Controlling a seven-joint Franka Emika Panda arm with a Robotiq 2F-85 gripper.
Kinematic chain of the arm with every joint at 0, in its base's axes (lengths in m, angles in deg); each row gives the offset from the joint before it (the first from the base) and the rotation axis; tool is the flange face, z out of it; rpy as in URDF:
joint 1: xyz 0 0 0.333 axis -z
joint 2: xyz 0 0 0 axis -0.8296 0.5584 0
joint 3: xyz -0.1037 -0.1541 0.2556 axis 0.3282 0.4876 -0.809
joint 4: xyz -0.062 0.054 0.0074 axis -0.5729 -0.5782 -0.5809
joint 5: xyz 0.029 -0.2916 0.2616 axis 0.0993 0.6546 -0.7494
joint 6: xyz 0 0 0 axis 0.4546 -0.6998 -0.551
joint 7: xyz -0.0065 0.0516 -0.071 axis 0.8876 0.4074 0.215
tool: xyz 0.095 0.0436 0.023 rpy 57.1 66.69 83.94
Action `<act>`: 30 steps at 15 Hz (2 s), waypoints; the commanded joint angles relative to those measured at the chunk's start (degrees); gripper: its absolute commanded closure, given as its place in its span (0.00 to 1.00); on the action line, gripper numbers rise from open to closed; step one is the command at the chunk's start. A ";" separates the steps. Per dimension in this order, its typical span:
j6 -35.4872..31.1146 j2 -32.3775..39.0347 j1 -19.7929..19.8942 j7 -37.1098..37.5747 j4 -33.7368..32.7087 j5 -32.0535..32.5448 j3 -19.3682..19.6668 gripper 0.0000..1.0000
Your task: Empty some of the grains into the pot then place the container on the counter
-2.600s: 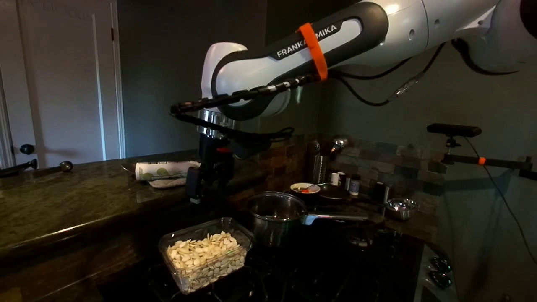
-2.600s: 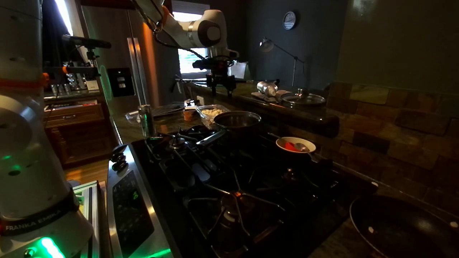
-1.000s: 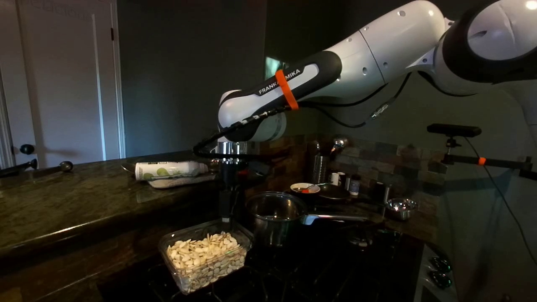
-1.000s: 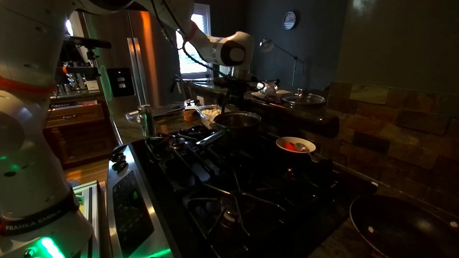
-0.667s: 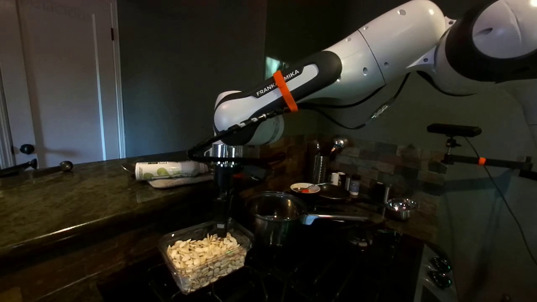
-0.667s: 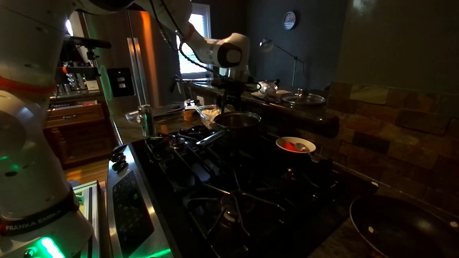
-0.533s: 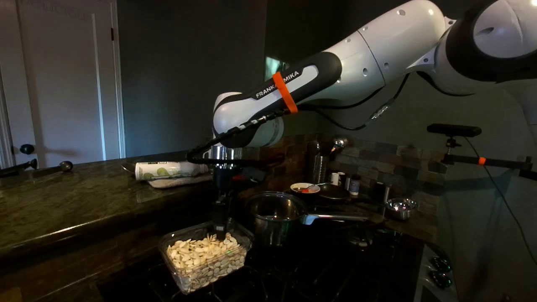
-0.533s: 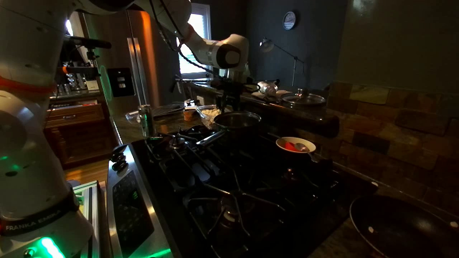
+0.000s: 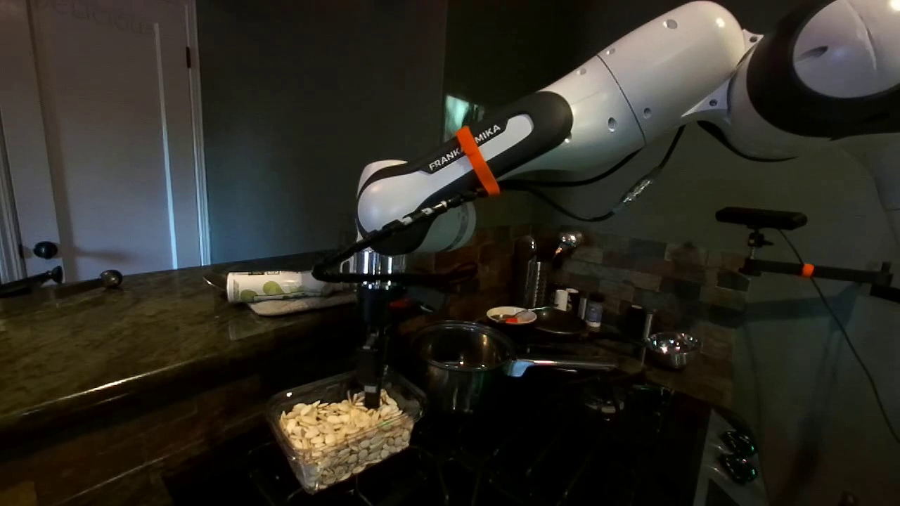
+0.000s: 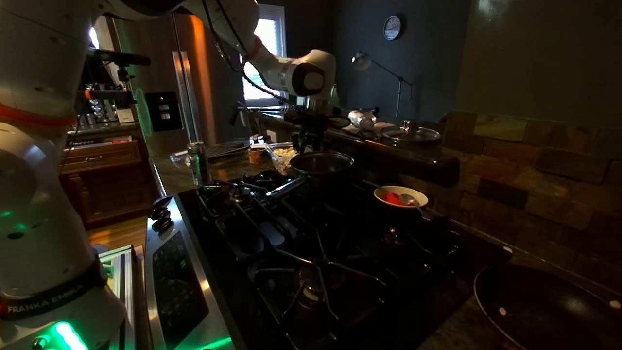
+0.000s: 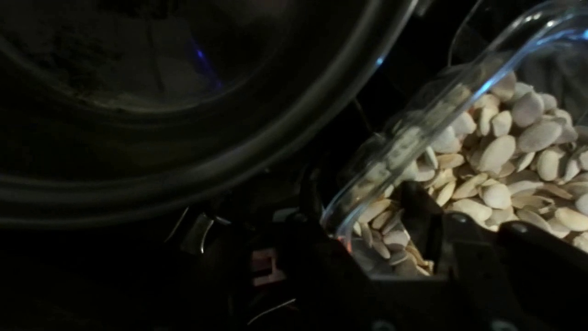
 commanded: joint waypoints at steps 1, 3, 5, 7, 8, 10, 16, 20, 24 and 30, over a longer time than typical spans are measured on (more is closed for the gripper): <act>-0.70 0.27 -0.49 0.33 0.78 0.27 0.05 0.76; -0.23 0.34 -0.68 0.37 0.73 0.61 0.05 0.89; -0.03 0.35 -0.89 0.49 0.69 0.93 0.11 0.97; 0.35 0.31 -0.88 0.79 0.51 0.60 0.07 0.97; 0.66 0.24 -0.78 0.75 0.40 0.30 0.00 0.95; 1.12 -0.16 -0.52 0.59 0.26 -0.50 -0.20 0.95; 3.12 -3.39 0.94 0.35 -0.82 -5.30 -0.54 0.95; 6.29 -4.15 0.64 2.02 -2.29 -4.73 0.32 0.95; 7.42 -3.47 -0.09 4.87 -3.04 -3.11 1.17 0.95; 3.10 -0.97 -1.99 9.36 -1.74 0.29 1.71 0.64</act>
